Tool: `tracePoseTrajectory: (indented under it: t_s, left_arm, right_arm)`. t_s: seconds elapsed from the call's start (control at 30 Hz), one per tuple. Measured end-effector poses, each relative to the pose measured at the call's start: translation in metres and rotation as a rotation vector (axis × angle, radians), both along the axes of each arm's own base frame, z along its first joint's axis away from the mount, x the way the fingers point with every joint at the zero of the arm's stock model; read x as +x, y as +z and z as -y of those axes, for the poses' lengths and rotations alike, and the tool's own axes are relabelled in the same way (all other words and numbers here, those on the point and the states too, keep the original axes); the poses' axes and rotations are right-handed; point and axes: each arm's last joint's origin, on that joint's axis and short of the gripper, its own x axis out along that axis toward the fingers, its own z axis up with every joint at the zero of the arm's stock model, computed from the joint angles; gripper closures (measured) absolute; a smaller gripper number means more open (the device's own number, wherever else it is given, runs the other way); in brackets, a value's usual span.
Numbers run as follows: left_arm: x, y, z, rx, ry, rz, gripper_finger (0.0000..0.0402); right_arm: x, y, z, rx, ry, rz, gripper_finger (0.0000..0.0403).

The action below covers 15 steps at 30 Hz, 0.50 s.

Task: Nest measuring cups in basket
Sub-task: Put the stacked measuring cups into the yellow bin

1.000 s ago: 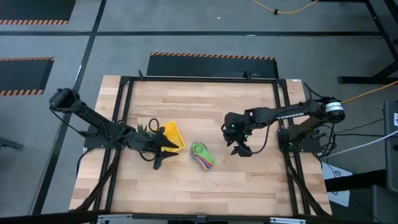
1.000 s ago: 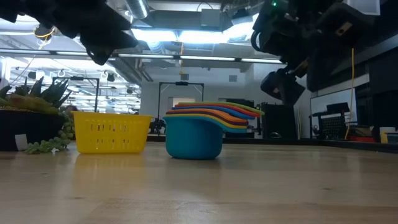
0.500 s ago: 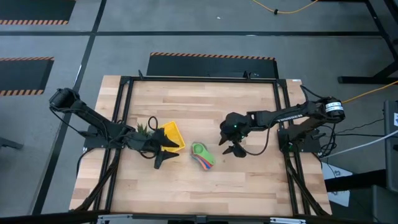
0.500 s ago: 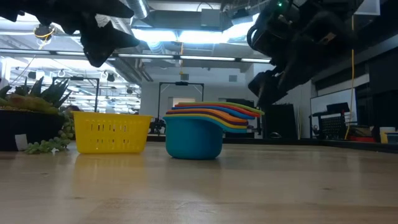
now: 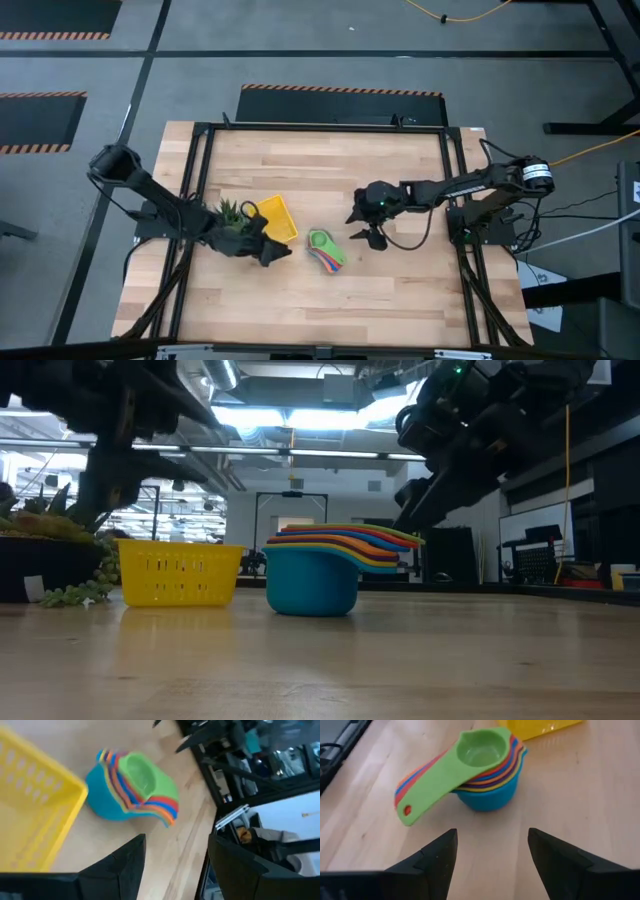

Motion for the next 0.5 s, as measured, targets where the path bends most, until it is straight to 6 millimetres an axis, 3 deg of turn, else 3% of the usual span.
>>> tracePoseTrajectory:
  t_s: [0.5]
  left_arm:
    - [0.061,-0.019,0.044,-0.189,0.056,-0.074,0.0194]
  right_arm:
    - [0.016,-0.026,-0.010,-0.048,-0.008,0.017,0.0155]
